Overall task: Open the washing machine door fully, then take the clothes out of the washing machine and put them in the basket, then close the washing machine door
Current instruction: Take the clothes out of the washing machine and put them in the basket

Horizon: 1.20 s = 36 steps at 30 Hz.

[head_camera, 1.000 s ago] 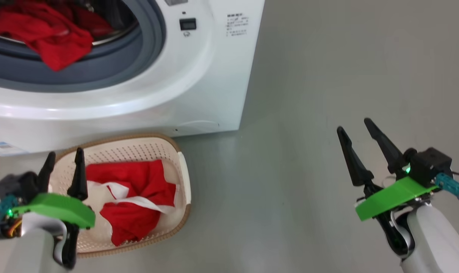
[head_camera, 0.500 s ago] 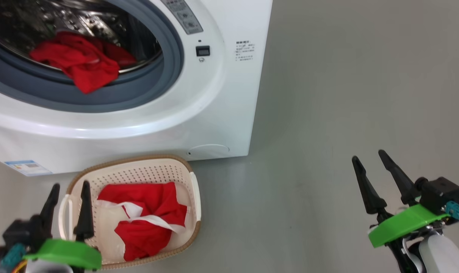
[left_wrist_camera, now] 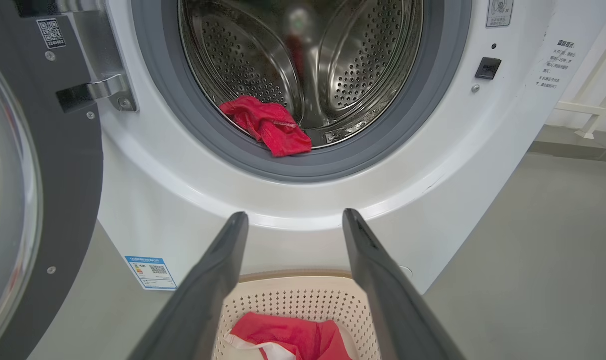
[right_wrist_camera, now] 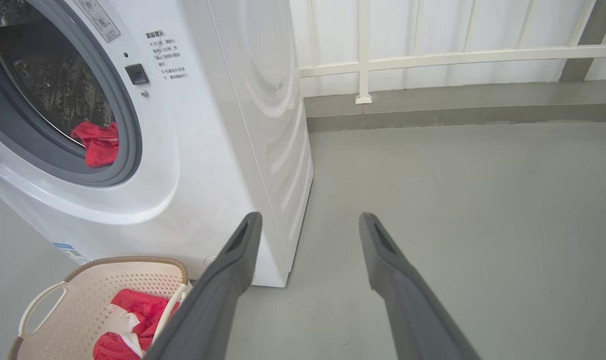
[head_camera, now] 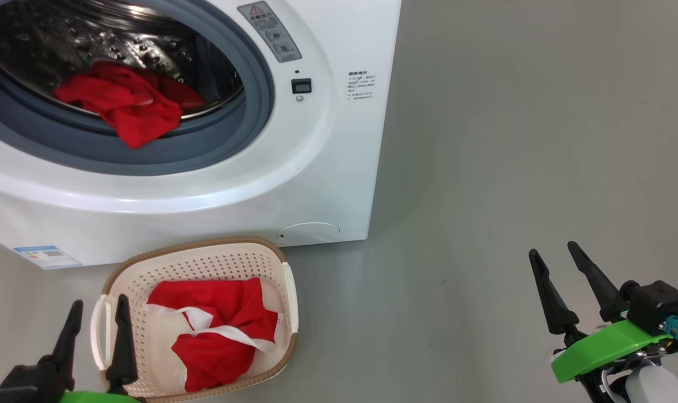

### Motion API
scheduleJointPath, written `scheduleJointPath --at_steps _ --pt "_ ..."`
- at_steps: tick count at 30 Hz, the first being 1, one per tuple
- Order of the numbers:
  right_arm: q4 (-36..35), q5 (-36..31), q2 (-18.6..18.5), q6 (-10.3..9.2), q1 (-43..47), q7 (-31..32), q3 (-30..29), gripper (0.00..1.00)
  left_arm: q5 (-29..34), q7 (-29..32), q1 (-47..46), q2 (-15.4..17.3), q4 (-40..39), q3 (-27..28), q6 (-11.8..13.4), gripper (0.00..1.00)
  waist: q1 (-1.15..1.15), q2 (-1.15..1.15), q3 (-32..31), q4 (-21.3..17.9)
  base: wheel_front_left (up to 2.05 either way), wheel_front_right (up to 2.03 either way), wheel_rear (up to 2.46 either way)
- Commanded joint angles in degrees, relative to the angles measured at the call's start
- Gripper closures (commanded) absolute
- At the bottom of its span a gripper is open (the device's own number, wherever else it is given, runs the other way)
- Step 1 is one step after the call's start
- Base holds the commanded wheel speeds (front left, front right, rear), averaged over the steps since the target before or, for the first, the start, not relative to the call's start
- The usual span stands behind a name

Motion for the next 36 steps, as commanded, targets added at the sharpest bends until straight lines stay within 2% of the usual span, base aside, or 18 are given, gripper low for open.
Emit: scheduleJointPath --at_steps 1,11,17,36 --pt "-1.43 0.52 -0.53 0.09 0.71 -0.44 0.90 0.00 0.39 -0.53 -0.34 0.69 -1.78 2.25 -0.15 0.00 0.00 0.00 0.03 0.06 0.00 0.00 0.00" --pt "-1.66 0.31 -0.37 0.09 0.14 -0.44 1.02 0.00 -0.20 -0.53 -1.37 0.20 -1.85 2.59 -0.15 0.00 0.00 0.00 0.60 -0.03 0.00 0.00 0.00" --pt "-2.10 0.13 0.04 0.09 -1.19 -0.44 1.35 0.00 -0.28 -0.53 -6.60 0.51 1.68 1.58 -0.15 0.00 0.00 0.00 3.19 -0.04 0.00 0.00 0.00" --pt "-3.12 -0.10 2.85 0.09 -8.11 -0.44 4.44 0.00 -1.00 0.14 -39.22 9.65 27.79 -2.36 -0.15 0.00 0.00 0.00 13.32 -3.99 0.00 0.00 0.00"
